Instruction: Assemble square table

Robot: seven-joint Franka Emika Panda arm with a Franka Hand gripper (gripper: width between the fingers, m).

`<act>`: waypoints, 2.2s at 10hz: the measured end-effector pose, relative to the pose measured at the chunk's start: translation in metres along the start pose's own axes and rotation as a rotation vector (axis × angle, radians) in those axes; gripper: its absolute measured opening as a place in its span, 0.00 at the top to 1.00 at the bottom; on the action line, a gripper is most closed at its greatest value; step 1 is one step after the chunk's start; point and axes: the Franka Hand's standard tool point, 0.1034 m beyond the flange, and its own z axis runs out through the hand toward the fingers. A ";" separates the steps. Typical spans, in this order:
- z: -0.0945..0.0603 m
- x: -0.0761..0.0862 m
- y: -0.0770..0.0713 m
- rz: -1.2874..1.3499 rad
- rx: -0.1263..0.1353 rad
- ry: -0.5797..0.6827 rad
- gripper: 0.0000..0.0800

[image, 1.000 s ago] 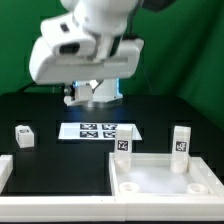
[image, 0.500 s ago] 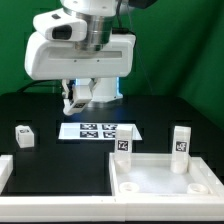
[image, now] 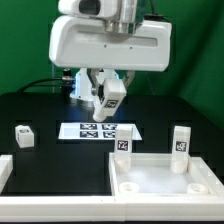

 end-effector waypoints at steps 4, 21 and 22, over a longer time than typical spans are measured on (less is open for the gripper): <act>0.000 -0.002 -0.033 0.134 0.016 0.255 0.64; 0.033 0.078 -0.077 0.276 0.070 0.388 0.64; 0.038 0.088 -0.080 0.289 0.064 0.422 0.64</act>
Offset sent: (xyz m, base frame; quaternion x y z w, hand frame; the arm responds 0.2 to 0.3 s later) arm -0.0375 0.0305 -0.0051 0.0389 0.1208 0.0107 0.9919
